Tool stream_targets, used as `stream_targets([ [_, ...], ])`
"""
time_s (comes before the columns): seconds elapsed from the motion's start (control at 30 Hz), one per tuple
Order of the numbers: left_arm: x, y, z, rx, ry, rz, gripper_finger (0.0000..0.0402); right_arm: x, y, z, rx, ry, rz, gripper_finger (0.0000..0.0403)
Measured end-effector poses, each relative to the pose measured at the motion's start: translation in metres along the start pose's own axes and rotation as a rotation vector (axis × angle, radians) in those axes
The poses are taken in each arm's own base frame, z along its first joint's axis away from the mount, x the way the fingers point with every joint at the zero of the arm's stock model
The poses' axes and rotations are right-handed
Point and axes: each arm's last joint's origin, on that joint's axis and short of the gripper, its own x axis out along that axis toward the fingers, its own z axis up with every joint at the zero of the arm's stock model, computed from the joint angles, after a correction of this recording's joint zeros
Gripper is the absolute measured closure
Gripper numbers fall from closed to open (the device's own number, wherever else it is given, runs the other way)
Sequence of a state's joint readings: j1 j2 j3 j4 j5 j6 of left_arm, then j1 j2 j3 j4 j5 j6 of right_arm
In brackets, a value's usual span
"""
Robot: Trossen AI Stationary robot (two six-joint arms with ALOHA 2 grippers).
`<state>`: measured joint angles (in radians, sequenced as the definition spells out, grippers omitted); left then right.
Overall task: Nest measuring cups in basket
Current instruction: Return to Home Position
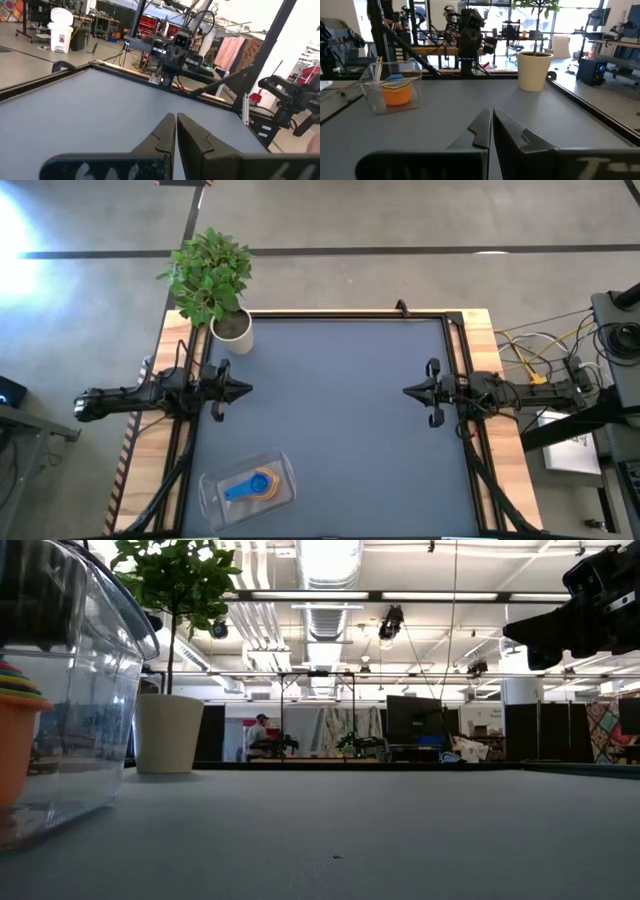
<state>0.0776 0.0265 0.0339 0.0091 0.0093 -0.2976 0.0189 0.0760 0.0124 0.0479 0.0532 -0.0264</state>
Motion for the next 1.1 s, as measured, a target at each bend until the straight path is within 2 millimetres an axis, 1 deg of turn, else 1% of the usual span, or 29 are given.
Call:
stream_targets([
  [0.23,-0.0013,-0.0020,0.0066,0.000,-0.022,-0.006,0.0401,0.0000,0.0000,0.0015,0.000,-0.001,0.000,0.0394],
  [1.1,-0.0012,-0.0022,0.0071,0.000,-0.025,-0.007,0.0402,-0.0003,-0.0001,0.0036,0.001,-0.008,0.000,0.0394],
])
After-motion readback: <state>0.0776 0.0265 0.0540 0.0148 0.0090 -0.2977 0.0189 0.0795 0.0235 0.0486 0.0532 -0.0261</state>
